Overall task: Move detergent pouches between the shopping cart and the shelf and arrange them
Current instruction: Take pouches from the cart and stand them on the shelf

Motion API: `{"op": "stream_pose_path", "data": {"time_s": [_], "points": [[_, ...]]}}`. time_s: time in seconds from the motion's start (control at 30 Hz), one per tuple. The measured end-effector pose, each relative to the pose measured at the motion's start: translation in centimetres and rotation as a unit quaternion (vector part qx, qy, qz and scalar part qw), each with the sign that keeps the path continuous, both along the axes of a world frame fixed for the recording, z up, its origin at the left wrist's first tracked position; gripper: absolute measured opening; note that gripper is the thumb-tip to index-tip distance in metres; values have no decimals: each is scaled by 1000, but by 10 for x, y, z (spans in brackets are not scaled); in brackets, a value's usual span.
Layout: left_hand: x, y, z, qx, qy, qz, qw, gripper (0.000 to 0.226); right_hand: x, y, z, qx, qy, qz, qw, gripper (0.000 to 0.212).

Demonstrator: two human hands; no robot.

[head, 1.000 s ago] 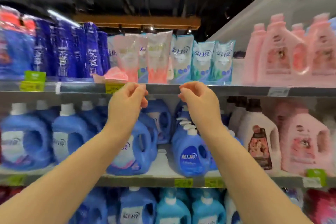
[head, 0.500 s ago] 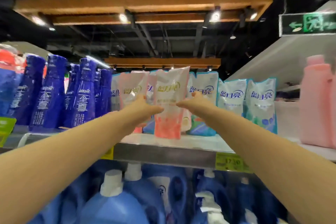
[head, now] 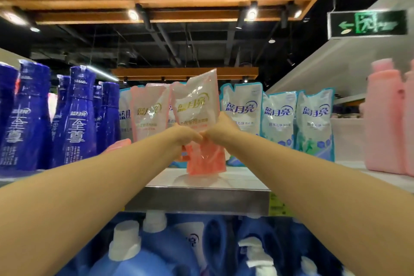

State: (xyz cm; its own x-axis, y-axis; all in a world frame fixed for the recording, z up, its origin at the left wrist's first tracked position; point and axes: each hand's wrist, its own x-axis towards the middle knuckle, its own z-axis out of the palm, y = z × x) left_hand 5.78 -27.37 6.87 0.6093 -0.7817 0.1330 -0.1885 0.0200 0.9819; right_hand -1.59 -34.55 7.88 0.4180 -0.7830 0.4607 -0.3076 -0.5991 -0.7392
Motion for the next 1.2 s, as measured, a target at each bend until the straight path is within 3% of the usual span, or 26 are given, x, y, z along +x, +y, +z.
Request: {"op": "stream_pose_path", "data": {"time_s": [0.13,0.27,0.4,0.57,0.83,0.97,1.2], "points": [[-19,17,5,-119,-82,-36,989,45,-35,25,6,-43,-70,-17,996,57],[-61,43,18,-252,-162,-113,947,63,-93,55,18,-59,-177,-19,982,54],[-124,64,14,-308,-216,-159,913,68,-170,93,9,-72,-205,-47,975,44],[-237,98,-14,-270,-263,-235,896,88,-302,151,-30,-89,-216,-96,967,35],[-497,148,-118,-230,-216,-379,870,108,-569,257,-128,-67,-168,-266,947,39],[-632,181,-184,-191,-170,-472,844,113,-685,319,-187,-14,-170,-393,904,47],[-809,252,-321,-90,-130,-628,762,106,-837,418,-320,133,-185,-564,794,55]]}}
